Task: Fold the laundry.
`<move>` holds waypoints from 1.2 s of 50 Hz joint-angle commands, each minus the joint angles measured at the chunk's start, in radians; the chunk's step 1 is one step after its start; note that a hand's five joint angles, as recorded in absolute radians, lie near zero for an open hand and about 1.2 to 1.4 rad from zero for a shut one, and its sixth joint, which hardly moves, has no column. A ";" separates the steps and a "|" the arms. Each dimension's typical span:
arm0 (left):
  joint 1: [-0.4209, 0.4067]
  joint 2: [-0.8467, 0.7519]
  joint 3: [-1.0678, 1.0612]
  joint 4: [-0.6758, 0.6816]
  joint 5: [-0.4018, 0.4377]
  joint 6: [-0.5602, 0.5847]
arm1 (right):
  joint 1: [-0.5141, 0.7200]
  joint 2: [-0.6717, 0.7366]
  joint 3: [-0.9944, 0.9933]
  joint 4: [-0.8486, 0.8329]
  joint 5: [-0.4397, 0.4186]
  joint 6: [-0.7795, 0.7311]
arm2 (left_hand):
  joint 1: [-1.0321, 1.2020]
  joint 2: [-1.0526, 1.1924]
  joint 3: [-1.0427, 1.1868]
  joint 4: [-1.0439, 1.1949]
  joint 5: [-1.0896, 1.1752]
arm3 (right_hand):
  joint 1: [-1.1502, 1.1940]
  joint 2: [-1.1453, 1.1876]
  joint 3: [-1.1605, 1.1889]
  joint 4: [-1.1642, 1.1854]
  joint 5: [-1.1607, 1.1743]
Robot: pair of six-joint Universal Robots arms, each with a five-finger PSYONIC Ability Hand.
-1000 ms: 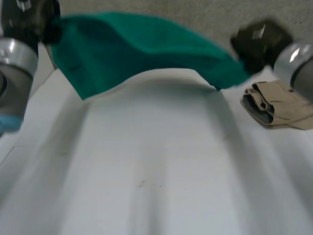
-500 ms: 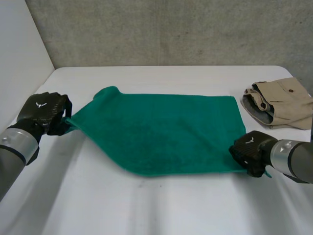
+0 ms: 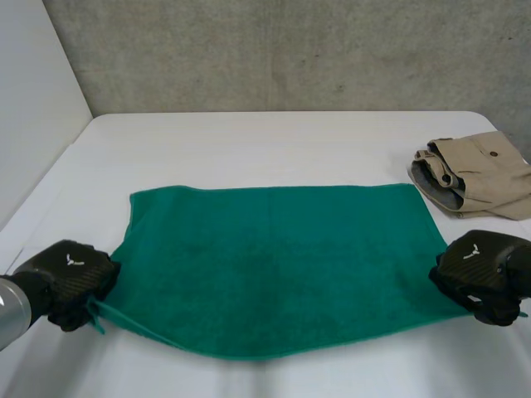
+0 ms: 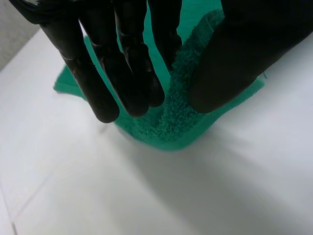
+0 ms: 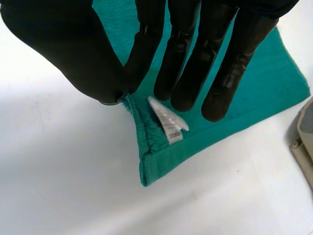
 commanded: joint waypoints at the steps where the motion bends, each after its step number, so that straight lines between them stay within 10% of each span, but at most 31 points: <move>1: -0.052 -0.178 0.110 0.265 0.006 -0.147 | 0.014 0.124 -0.094 -0.112 -0.001 0.077 | 0.258 0.195 0.200 0.194 0.243 | 0.399 0.229 0.215 0.207 0.234; 16: -0.224 -0.659 0.593 0.524 -0.231 -0.387 | 0.223 0.567 -0.635 -0.424 0.289 0.226 | 0.258 0.195 0.200 0.194 0.243 | 0.399 0.229 0.215 0.207 0.234; 34: -0.284 -0.980 0.980 0.576 -0.336 -0.378 | 0.244 1.020 -1.129 -0.730 0.277 0.226 | 0.258 0.195 0.200 0.194 0.243 | 0.246 0.076 0.062 0.054 0.081; 39: -0.290 -0.984 0.971 0.589 -0.351 -0.376 | 0.255 1.008 -1.134 -0.737 0.312 0.250 | -0.084 -0.147 -0.142 -0.148 -0.099 | -0.818 -0.987 -1.001 -1.009 -0.983; 49: -0.302 -0.945 0.914 0.580 -0.365 -0.378 | 0.243 0.764 -1.007 -0.495 0.253 0.571 | -0.129 -0.192 -0.187 -0.193 -0.144 | -0.823 -0.993 -1.006 -1.014 -0.988; 60: -0.293 -0.817 0.764 0.567 -0.463 -0.389 | 0.183 0.720 -0.867 -0.266 0.172 0.766 | -0.678 -0.741 -0.736 -0.742 -0.693 | -0.823 -0.993 -1.006 -1.014 -0.988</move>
